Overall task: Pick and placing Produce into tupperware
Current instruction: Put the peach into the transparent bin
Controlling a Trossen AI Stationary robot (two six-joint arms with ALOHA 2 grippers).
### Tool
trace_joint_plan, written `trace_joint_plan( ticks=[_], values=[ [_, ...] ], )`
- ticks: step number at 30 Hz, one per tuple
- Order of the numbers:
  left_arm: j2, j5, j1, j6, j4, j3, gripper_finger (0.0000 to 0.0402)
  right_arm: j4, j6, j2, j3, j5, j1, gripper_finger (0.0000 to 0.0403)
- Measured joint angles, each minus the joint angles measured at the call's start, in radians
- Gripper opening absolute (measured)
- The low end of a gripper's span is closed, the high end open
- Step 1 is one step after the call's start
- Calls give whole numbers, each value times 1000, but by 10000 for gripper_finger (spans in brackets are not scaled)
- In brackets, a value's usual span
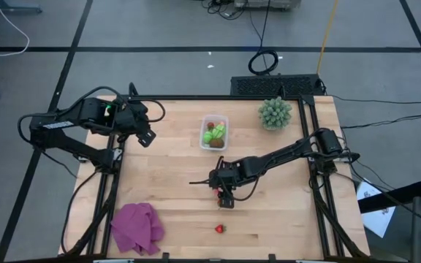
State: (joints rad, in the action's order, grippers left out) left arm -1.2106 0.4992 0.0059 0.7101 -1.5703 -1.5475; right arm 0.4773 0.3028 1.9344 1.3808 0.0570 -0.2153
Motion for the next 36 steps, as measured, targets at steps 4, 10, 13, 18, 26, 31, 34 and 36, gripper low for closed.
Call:
trace_joint_plan(
  ticks=[4, 10, 13, 18, 26, 31, 34, 36],
  values=[
    [0, 0, 0, 0, 0, 0, 228, -5, 0, 13, 0, -1, 1, 203],
    [0, 0, 0, 0, 0, 0, 228, -7, -4, 51, -2, 0, 5, 203],
    [0, 0, 0, -1, 0, 0, 228, -32, -8, 56, 2, 0, 9, 203],
    [0, 0, 0, -5, 0, 0, 228, -29, -8, 57, -5, 0, 9, 203],
    [0, 0, 0, -8, 0, 0, 227, -41, 6, 56, -55, 0, 11, 203],
    [0, 0, 0, -8, 0, 0, 228, -47, 10, 56, -58, 0, 11, 203],
    [0, 0, 0, -8, 0, 0, 228, -48, 9, 56, -58, 0, 11, 203],
    [0, 0, 0, -8, 0, 0, 227, -48, 8, 56, -58, 0, 11, 203]
  ],
)
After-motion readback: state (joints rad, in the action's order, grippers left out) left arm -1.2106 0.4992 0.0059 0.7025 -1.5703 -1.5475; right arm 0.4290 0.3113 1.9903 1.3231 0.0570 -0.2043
